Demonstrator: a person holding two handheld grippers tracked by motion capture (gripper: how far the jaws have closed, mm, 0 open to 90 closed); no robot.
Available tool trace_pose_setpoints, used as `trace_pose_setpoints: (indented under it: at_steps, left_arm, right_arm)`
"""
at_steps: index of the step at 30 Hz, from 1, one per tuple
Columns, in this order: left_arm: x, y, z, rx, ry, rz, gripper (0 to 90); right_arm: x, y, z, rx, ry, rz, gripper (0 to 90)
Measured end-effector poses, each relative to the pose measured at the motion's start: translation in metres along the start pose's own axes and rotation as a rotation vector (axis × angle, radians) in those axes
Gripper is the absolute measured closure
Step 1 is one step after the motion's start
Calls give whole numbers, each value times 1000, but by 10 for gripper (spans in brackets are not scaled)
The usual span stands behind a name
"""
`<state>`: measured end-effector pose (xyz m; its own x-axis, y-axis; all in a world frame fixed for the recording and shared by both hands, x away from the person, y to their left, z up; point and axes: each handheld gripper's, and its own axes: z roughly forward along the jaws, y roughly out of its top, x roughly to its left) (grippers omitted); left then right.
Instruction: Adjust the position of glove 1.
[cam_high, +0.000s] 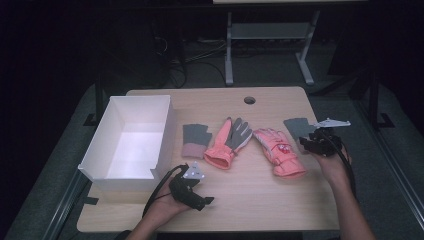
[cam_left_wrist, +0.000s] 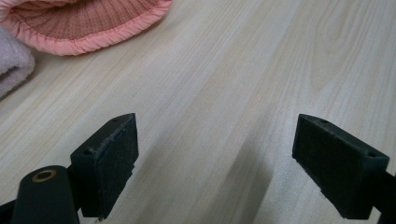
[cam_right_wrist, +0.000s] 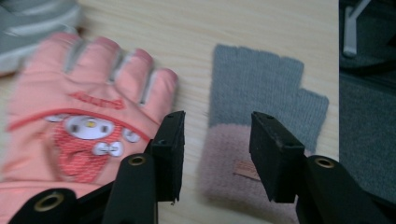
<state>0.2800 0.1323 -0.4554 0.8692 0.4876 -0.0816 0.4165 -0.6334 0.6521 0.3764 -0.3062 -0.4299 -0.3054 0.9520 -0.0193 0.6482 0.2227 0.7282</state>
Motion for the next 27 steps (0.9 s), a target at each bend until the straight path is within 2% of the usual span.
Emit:
trace_pose_setpoints:
  at_steps: [2,7,9,11,16,17,19,24,27]
  left_arm:
    - [1,0,0,13,-1,10,140]
    - [1,1,0,8,-5,7,140]
    - [2,1,1,6,-8,4,140]
    - [2,1,1,6,-10,3,140]
    - [2,1,3,11,-9,1,140]
    - [2,1,2,13,-9,-1,140]
    - [2,1,2,18,-9,-1,140]
    - [2,1,2,16,-7,-2,140]
    - [2,1,2,16,-6,0,141]
  right_arm:
    - [-4,0,5,11,-4,3,585]
    - [-13,6,17,18,-35,3,600]
    - [-17,7,23,17,-34,17,618]
    - [-20,5,31,48,-43,19,617]
    - [-26,1,38,63,-27,51,632]
    - [-27,0,41,77,-26,47,644]
    - [-28,-1,44,73,-15,64,681]
    - [-29,-1,46,83,2,61,813]
    - [-29,0,48,88,-7,53,860]
